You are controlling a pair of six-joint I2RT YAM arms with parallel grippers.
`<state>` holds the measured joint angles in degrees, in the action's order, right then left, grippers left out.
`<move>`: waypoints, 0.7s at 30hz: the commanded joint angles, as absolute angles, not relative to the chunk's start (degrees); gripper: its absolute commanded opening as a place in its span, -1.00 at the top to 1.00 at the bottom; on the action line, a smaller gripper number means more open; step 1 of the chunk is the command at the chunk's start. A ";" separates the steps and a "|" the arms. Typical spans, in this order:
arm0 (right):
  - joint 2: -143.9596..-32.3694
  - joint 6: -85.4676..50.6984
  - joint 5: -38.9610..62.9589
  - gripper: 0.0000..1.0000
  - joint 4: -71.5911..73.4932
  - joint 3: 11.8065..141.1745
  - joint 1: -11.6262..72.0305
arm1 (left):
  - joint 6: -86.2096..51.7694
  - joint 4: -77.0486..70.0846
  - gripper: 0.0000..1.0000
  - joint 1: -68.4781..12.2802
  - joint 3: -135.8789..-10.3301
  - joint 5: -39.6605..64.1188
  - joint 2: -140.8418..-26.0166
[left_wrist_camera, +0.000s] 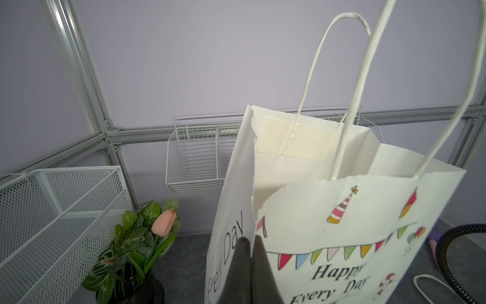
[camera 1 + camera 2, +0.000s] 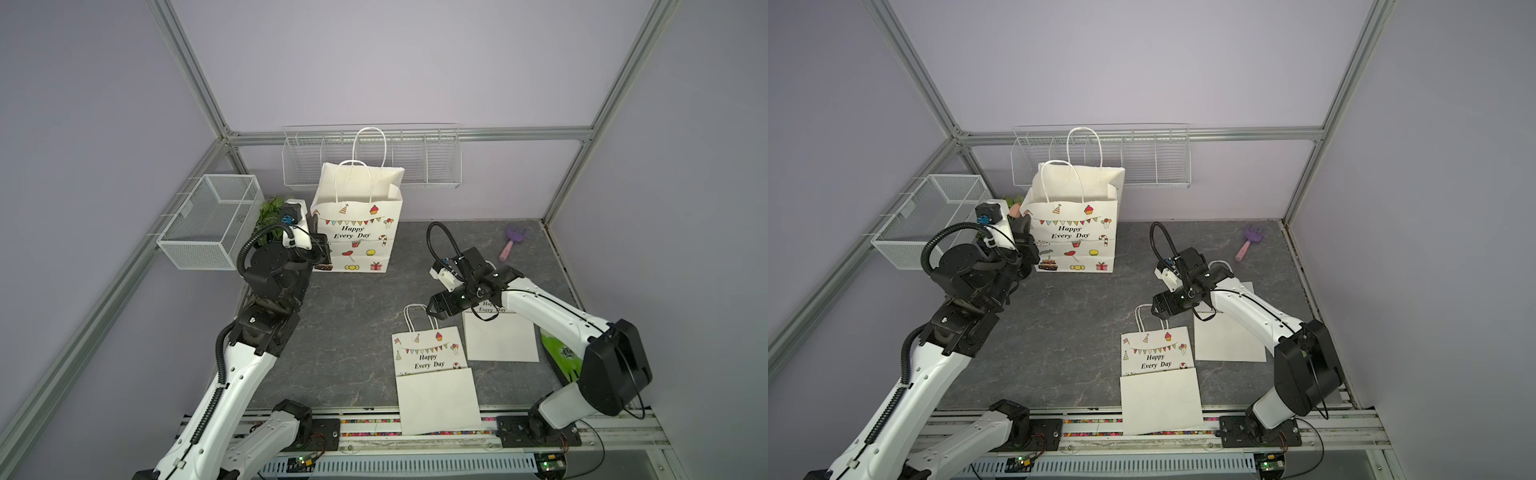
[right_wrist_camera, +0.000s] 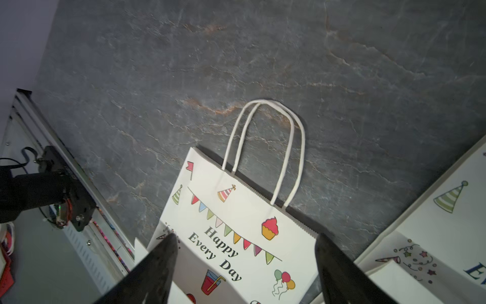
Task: Put away the paper bag
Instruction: Pick up the paper bag from the center of the board, then move the paper bag to the center of the board.
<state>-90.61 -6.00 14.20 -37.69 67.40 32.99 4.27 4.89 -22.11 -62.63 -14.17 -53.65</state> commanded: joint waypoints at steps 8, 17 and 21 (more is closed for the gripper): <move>-103.61 -6.87 5.52 -0.43 -38.56 72.14 37.32 | 3.40 3.34 1.00 -21.10 -60.47 -16.71 -50.18; -112.88 -7.84 -2.70 0.17 -39.49 78.07 37.55 | 2.55 3.85 1.00 -21.10 -60.05 -15.22 -48.45; -115.93 -8.37 -5.62 0.42 -40.53 81.60 36.17 | 2.54 4.01 1.00 -21.14 -59.94 -15.02 -47.55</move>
<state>-114.65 -7.90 -1.45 -38.87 79.55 37.28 3.07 4.84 -21.37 -60.45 -15.57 -48.69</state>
